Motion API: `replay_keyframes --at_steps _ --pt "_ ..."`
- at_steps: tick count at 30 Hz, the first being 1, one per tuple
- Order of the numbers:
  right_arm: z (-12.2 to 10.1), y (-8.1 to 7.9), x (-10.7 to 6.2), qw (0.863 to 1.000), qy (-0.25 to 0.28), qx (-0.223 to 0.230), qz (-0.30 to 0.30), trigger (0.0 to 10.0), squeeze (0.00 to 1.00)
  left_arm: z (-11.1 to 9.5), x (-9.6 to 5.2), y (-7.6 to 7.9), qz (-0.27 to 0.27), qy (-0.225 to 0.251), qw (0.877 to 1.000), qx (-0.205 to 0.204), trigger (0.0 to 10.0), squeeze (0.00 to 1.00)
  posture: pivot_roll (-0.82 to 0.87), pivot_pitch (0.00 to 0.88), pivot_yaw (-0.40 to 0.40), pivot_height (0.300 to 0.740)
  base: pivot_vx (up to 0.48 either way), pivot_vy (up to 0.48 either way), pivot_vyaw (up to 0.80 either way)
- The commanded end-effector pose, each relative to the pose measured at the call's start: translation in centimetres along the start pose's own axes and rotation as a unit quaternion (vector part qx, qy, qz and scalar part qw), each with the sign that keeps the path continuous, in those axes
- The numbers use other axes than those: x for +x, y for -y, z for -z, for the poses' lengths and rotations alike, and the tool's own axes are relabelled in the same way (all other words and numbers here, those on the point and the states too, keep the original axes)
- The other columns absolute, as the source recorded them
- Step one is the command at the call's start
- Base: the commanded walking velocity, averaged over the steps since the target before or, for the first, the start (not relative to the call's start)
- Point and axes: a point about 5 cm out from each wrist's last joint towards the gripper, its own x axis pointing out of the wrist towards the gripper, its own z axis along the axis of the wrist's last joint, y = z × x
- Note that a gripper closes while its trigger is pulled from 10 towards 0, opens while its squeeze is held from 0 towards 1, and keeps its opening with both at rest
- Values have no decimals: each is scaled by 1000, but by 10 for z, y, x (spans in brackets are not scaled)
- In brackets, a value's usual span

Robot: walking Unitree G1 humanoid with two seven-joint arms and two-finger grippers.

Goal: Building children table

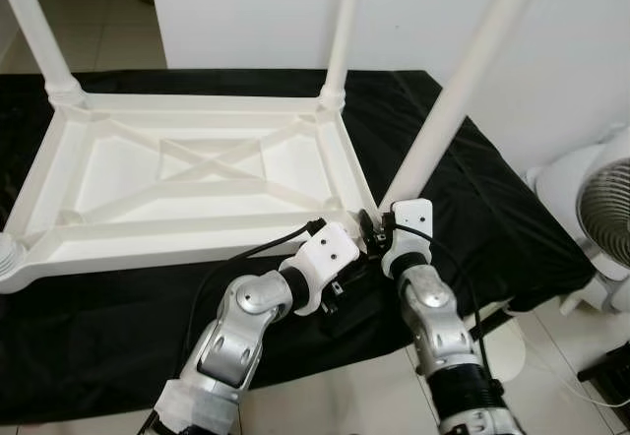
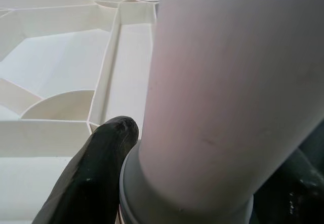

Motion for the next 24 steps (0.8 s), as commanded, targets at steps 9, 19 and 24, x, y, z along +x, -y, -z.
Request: replay_keyframes --at_steps 9,19,24 --pt "-7 11 -7 999 24 37 -3 10000 1000 2 0 -2 -46 -4 999 -3 10000 0 67 51 -91 740 0 0 0" --pt "-7 32 -12 996 36 13 -86 10000 0 1 1 -2 -46 -2 999 -1 10000 0 67 37 -91 740 0 0 0" --pt "-1 39 -18 979 23 -1 -203 10000 0 1 0 -3 -45 -2 999 0 10000 0 65 33 -86 740 0 0 0"
